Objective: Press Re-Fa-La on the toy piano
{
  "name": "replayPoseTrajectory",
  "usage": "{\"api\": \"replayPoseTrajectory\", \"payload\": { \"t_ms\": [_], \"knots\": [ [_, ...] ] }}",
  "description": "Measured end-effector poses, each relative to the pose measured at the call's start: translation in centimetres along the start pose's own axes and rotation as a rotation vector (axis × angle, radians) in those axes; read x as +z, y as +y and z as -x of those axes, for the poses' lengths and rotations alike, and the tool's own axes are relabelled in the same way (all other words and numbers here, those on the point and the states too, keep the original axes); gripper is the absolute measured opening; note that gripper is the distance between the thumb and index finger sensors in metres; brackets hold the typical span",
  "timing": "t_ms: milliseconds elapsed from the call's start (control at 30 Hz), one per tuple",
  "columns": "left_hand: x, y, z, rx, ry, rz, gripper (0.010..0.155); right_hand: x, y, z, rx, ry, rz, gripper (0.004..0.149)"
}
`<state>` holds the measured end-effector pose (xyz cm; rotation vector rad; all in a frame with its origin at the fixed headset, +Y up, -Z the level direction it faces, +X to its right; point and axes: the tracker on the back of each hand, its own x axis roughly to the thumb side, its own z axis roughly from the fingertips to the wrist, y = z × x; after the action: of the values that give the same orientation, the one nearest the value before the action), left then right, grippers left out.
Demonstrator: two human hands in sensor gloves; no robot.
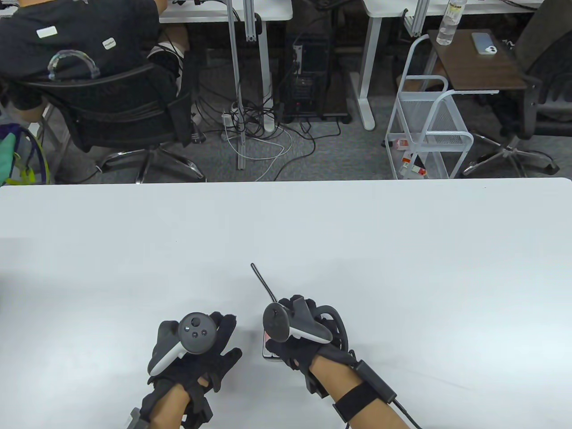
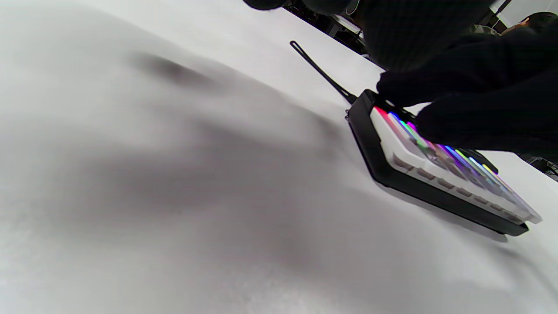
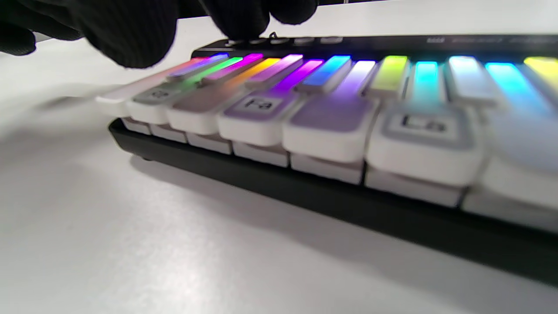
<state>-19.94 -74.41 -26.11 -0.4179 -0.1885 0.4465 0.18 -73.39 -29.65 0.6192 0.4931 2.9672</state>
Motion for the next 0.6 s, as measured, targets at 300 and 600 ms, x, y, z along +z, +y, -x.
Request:
{"api": "replayPoseTrajectory", "payload": {
  "t_ms": [300,600],
  "knots": [
    [0.02,0.01,-0.06,-0.002,0.003,0.003,0.076,0.08,0.13,-0.22,0.015,0.002,0.013,0.067],
    [0.02,0.01,-0.06,-0.002,0.003,0.003,0.076,0.15,0.22,-0.36,0.022,0.002,0.020,0.067]
  ]
}}
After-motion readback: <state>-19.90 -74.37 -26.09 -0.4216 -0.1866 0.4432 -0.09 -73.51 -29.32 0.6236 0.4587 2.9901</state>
